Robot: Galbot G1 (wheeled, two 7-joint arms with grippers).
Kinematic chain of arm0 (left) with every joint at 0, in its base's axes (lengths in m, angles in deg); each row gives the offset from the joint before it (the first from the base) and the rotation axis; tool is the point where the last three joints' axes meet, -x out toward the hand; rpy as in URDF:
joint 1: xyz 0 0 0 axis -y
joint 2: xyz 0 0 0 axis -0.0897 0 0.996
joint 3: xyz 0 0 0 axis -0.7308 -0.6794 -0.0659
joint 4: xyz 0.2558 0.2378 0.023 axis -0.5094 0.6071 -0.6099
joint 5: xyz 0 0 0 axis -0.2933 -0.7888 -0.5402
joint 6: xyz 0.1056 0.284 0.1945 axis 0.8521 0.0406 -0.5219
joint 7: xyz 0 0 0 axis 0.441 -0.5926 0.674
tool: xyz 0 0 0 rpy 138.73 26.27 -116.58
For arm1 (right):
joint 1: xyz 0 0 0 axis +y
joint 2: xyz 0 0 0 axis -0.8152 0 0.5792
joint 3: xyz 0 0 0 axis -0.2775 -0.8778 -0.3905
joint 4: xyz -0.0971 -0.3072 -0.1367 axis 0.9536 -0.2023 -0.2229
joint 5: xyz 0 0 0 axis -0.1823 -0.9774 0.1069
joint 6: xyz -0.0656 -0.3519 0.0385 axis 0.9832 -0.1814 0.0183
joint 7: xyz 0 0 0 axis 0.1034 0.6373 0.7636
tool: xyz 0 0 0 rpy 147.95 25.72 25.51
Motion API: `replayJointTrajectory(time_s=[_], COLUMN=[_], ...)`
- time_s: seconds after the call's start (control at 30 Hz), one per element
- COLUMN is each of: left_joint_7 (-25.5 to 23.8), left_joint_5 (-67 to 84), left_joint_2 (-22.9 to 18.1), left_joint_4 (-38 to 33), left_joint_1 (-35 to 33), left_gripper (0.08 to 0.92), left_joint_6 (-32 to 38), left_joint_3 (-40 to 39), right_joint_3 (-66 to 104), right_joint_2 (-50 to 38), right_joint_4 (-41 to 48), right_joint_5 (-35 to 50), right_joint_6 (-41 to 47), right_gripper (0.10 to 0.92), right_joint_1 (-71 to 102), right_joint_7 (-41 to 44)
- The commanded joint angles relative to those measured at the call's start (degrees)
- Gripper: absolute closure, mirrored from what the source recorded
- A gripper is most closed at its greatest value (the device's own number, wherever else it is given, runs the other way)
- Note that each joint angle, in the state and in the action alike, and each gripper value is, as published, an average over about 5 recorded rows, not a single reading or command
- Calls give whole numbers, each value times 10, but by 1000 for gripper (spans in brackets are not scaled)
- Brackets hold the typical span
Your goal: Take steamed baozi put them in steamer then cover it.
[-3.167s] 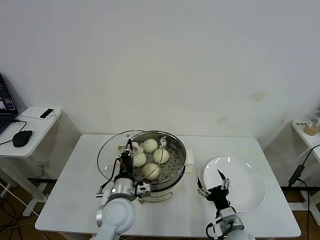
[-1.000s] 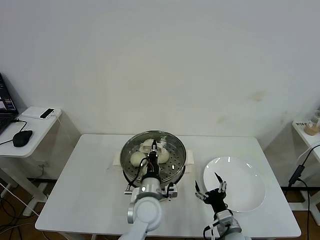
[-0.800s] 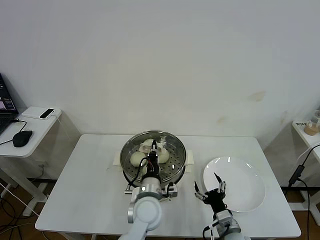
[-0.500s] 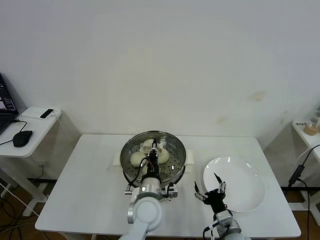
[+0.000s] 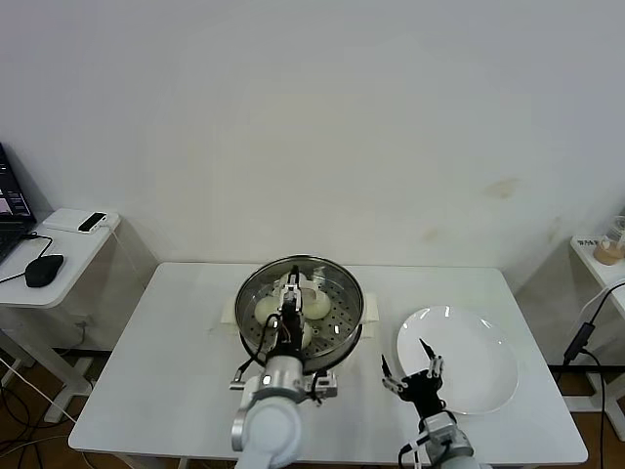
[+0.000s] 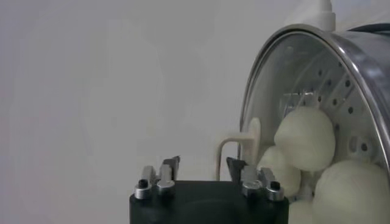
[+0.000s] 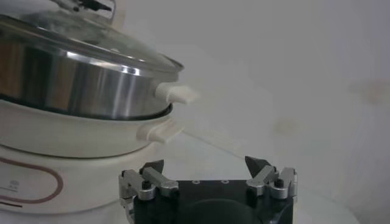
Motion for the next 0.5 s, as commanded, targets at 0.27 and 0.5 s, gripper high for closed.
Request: replayJointTrajectory(time_s=[0.27,0.5], left_joint_7=[123,256], left_joint_5=[415,842], left_joint_2=[112,71], left_joint_4=[-221,-186], left_joint_1=[-261,-315], left_gripper=[179,177], left_joint_6=[78,199], left_joint_3=[122,243], right_joint_3=[22,39], right_joint_2=[-39,-77], right_joint_4=[-7,-16], right_joint_5=[54,108], right_joint_6=[-12,-33], right_gripper=[203,203], right_joint_1=[19,42], right_joint_7=[-2,-3])
